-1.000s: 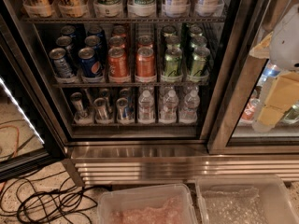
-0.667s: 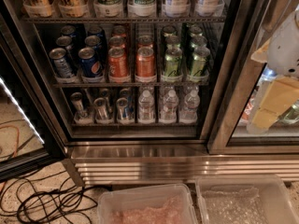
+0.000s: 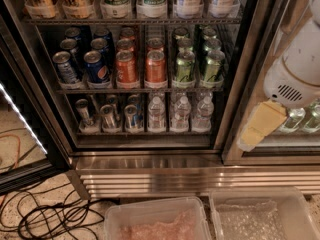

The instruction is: Pick green can from middle shelf of fridge

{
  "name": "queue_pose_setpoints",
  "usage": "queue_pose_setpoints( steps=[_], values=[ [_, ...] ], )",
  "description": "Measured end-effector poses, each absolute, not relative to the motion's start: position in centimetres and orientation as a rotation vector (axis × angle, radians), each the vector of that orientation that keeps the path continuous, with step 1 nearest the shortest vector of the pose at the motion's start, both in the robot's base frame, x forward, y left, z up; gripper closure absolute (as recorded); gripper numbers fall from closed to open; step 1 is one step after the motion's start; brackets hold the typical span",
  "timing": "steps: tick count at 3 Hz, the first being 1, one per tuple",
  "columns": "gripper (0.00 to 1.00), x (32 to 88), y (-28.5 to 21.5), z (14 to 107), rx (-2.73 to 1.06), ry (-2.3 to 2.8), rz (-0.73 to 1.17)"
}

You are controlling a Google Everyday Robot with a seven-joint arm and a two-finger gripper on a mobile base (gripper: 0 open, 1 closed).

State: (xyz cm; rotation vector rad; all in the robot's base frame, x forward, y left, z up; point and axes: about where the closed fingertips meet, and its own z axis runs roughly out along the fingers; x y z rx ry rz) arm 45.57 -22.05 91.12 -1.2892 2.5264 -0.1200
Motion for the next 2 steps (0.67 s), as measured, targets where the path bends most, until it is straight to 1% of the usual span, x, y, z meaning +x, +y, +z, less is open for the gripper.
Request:
queue_pose_setpoints(
  steps=[2],
  values=[
    [0.00,45.55,-22.11,91.07,-1.219,2.559,-0.114]
  ],
)
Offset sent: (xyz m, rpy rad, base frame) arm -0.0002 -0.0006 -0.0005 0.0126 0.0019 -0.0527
